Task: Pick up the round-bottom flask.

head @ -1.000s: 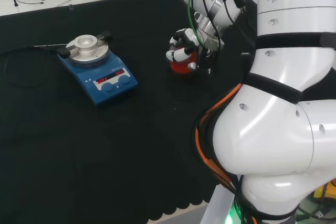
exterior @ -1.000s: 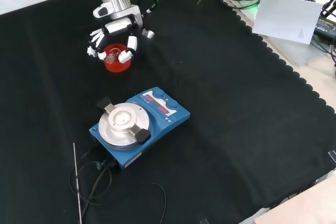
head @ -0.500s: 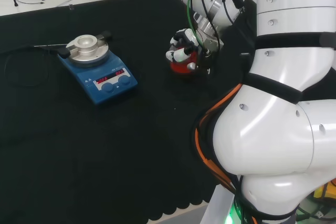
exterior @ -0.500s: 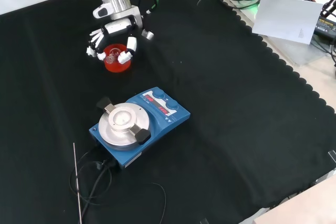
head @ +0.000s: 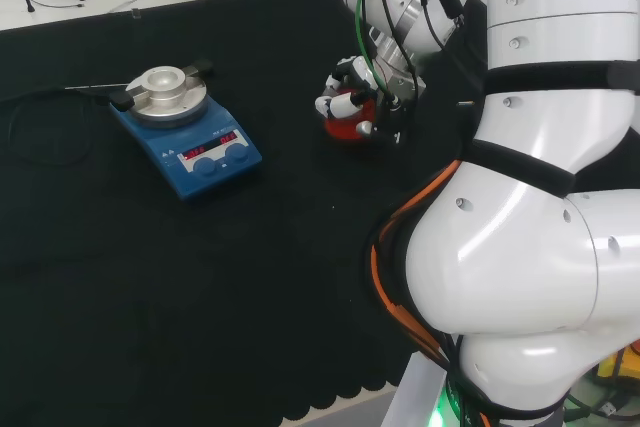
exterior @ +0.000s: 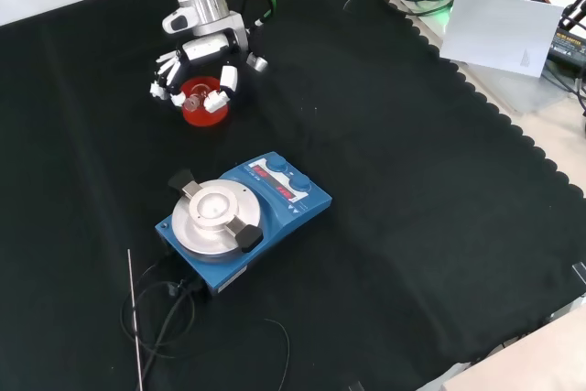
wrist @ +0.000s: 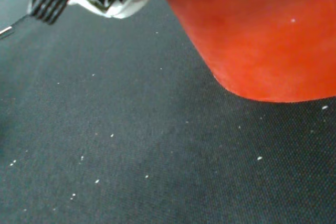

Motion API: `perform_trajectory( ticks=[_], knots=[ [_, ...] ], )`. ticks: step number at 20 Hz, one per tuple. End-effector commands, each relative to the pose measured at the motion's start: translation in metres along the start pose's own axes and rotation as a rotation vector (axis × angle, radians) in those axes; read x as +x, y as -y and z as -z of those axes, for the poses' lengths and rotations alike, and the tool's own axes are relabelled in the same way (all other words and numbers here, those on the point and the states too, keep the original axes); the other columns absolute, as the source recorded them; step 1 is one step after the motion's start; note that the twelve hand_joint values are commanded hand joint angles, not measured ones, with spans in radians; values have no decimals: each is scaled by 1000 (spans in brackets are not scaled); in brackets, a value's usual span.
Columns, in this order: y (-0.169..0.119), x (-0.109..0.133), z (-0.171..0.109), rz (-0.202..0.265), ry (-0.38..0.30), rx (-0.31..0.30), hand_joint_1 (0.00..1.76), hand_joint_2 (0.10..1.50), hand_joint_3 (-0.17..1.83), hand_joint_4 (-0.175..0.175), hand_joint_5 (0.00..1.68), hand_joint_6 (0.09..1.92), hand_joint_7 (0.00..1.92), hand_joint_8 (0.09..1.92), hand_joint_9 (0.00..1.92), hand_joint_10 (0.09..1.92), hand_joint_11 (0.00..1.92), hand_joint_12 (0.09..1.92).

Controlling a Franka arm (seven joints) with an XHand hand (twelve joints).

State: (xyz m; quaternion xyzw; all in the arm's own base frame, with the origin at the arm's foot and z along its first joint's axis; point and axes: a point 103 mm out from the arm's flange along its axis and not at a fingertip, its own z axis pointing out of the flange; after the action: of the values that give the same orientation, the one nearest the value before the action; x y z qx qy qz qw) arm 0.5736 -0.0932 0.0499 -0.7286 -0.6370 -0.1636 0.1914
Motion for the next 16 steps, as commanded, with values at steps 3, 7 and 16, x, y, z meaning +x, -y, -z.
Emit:
perform_trajectory(
  ticks=[3, 7, 16],
  knots=[
    [0, 0, 0, -3, 4, -21, 1032, 758, 547, 125, 974, 935, 341, 583, 522, 605, 0, 1350],
    [1, 5, 4, 2, 1, -62, 1077, 747, 612, 173, 1102, 938, 409, 568, 588, 573, 4, 1400],
    [10, 18, 34, 22, -33, -119, 1086, 647, 846, 175, 1094, 1071, 469, 566, 662, 552, 57, 1416]
  ],
)
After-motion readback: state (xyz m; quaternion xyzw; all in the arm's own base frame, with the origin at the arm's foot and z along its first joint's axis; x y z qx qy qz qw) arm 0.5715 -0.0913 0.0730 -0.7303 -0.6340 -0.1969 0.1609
